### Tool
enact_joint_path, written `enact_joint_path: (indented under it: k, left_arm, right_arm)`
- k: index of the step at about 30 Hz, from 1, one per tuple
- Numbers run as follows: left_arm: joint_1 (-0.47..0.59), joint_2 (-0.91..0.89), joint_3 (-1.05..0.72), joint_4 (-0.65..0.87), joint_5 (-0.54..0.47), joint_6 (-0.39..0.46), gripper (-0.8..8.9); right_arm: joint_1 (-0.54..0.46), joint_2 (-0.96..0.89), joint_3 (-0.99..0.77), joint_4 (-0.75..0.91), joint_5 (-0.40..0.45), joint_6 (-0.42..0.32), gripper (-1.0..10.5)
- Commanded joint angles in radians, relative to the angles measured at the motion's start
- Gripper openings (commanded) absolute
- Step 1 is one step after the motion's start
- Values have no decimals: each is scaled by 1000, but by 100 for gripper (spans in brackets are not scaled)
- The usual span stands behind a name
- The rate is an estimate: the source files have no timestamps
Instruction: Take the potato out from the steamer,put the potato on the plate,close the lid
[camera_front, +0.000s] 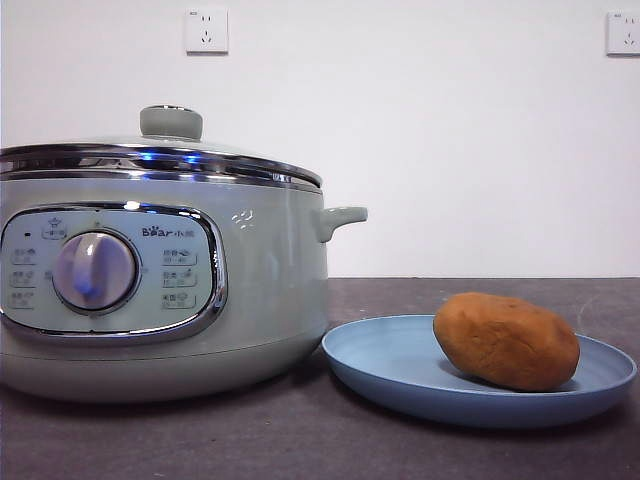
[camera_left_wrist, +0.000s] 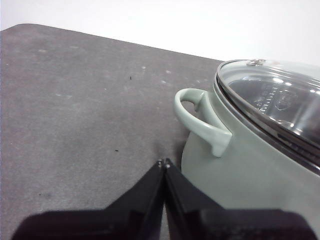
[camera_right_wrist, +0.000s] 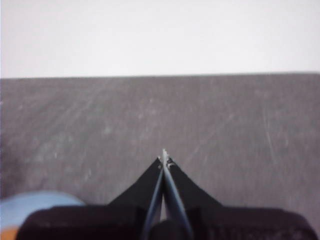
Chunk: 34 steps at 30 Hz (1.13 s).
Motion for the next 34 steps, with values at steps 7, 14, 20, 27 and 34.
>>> enact_joint_path:
  k: [7,14,20,27,34]
  left_arm:
    - [3,-2,-13,4,-1,-1,-4]
    - [3,-2,-13,4,-1,-2,-4]
    - [3,-2,-13,4,-1,-3,-4]
    - [3,-2,-13,4,-1,-3,-4]
    - [3,-2,-13,4,-1,-3,-4]
  right_arm:
    - [5,-262,-171,-90,-3,92,1]
    - [15,-373,-171,-262,-14,127,1]
    - [19,-372,-171,-260,-34,130,1]
    - [19,-360,-171,-258,-27,130,1]
    - [19,-360,-171,-258,-27,130,1]
